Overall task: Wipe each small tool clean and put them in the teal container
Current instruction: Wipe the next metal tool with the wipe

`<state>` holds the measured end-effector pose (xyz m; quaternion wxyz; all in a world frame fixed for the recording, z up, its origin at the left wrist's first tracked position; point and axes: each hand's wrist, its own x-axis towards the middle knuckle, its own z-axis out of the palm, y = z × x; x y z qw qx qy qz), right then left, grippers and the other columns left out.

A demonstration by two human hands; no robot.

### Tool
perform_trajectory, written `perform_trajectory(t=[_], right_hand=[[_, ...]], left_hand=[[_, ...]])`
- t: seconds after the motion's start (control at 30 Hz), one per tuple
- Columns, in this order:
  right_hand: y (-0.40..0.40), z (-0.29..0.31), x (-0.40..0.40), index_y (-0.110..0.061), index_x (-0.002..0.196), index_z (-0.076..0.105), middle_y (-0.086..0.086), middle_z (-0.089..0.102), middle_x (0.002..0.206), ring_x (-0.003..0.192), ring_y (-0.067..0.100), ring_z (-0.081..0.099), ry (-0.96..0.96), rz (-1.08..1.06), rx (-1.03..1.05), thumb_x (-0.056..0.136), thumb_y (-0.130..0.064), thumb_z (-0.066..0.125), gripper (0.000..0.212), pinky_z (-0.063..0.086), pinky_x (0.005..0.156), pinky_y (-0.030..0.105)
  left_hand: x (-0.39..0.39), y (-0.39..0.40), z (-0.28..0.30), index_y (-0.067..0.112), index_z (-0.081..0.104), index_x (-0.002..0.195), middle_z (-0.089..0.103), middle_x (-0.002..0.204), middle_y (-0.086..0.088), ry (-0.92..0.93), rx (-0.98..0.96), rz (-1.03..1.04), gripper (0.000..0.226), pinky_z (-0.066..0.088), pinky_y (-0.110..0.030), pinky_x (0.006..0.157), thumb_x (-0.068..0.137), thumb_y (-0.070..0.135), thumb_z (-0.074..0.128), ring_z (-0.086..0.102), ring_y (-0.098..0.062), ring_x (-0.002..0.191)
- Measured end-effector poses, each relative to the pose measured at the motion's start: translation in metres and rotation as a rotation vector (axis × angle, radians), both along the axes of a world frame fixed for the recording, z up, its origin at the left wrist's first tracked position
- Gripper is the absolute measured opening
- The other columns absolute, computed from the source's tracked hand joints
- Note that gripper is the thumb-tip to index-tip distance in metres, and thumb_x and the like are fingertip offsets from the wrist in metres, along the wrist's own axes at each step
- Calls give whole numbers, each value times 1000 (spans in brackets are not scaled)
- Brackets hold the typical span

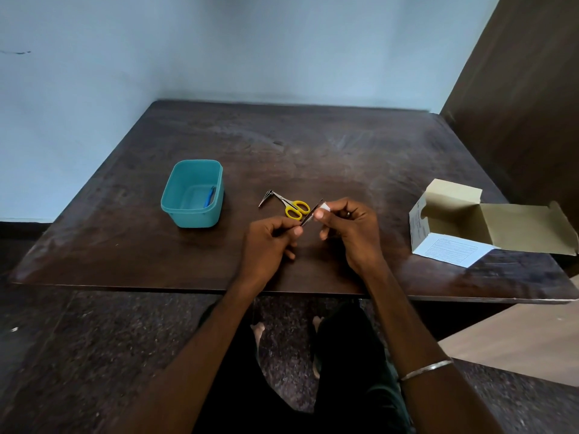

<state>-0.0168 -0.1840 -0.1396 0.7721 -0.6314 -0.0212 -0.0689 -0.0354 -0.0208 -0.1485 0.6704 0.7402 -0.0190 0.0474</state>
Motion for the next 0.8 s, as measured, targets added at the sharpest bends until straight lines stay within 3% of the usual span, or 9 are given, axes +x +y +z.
perform_trajectory(t=[0.17,0.53,0.67,0.8], right_hand=[[1,0,2,7,88,64,21,67,75,43,20,54,10,22,15,77,3,77,18,46,47,27],[0,-2,4,1,84,61,9,71,71,42,20,56,-20,66,-16,75,4,78,20,46,46,28],[-1,-3,4,-6,86,56,8,70,67,42,21,55,-34,93,-26,74,9,77,29,48,47,28],[2,-3,5,-3,97,51,20,64,70,42,24,54,-68,130,-41,71,10,79,41,46,47,29]], left_hand=[[1,0,0,1,73,90,64,68,-11,28,-32,-12,7,51,-25,46,87,-1,67,56,-13,55],[1,1,1,2,73,89,65,66,-5,63,-49,-14,6,51,-26,47,87,-1,68,56,-11,52],[-1,1,3,0,74,93,68,72,-15,57,-43,-10,8,51,-26,48,87,0,68,58,-14,54],[-2,1,5,-2,74,98,71,81,-24,42,-41,-28,13,51,-26,49,87,2,68,58,-18,58]])
